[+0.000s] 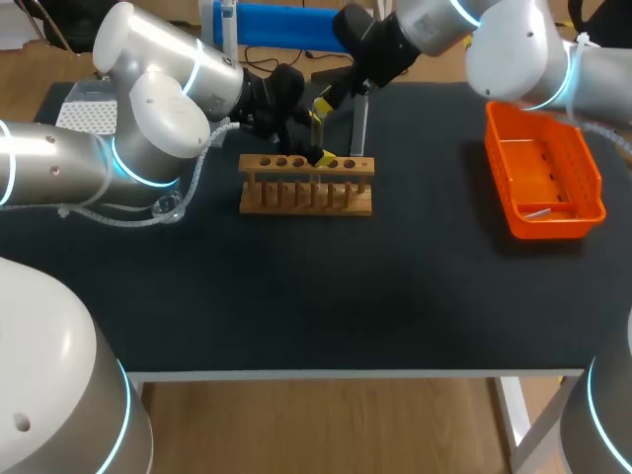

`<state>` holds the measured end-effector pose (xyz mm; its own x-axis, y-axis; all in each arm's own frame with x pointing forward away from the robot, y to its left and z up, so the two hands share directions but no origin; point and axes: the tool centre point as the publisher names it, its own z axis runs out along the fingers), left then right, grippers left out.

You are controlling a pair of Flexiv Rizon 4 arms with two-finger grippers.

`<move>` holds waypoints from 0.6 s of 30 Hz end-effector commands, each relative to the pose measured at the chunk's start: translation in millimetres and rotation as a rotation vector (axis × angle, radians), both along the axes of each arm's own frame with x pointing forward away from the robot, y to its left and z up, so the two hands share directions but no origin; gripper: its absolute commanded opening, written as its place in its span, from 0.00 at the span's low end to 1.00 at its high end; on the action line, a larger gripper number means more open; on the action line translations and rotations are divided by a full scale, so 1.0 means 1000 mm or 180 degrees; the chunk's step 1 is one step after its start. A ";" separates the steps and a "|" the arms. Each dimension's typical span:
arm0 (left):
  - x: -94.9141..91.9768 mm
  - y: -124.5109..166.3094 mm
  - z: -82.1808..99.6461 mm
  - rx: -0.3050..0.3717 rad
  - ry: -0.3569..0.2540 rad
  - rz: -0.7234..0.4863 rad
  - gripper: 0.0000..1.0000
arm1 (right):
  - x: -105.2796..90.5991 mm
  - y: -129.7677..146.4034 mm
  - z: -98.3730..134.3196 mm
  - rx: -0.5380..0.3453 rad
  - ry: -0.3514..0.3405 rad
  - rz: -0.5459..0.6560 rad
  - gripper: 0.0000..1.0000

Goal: Invert the test tube, pick up the pipette, mount the tip to pipette, aspirate from beaker and dispense into the tube, eject the tip, return the pipette, and cap with the stopper.

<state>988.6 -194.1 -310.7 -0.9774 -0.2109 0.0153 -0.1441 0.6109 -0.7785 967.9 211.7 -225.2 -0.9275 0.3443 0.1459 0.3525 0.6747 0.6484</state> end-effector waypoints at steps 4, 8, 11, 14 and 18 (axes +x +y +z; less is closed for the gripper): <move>0.000 0.000 -0.001 -0.0011 -0.0005 -0.0001 1.00 | -0.002 0.001 -0.006 -0.0031 0.0027 0.0001 0.00; 0.000 0.000 -0.001 -0.0011 -0.0005 -0.0001 1.00 | -0.003 0.000 -0.008 -0.0044 0.0040 -0.0005 0.00; 0.000 0.000 -0.001 -0.0011 -0.0005 -0.0001 1.00 | -0.002 0.000 -0.008 -0.0033 0.0043 -0.0013 0.00; 0.000 0.000 -0.001 -0.0011 -0.0005 -0.0001 1.00 | 0.000 0.000 -0.003 -0.0018 0.0022 -0.0016 0.00; 0.000 0.000 -0.001 -0.0011 -0.0005 -0.0001 1.00 | 0.003 -0.002 0.006 -0.0012 -0.0023 -0.0010 0.00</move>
<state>988.6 -194.1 -310.7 -0.9774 -0.2109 0.0153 -0.1441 0.6109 -0.7785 970.2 211.5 -223.3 -0.9264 0.3497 0.1393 0.3517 0.6721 0.6517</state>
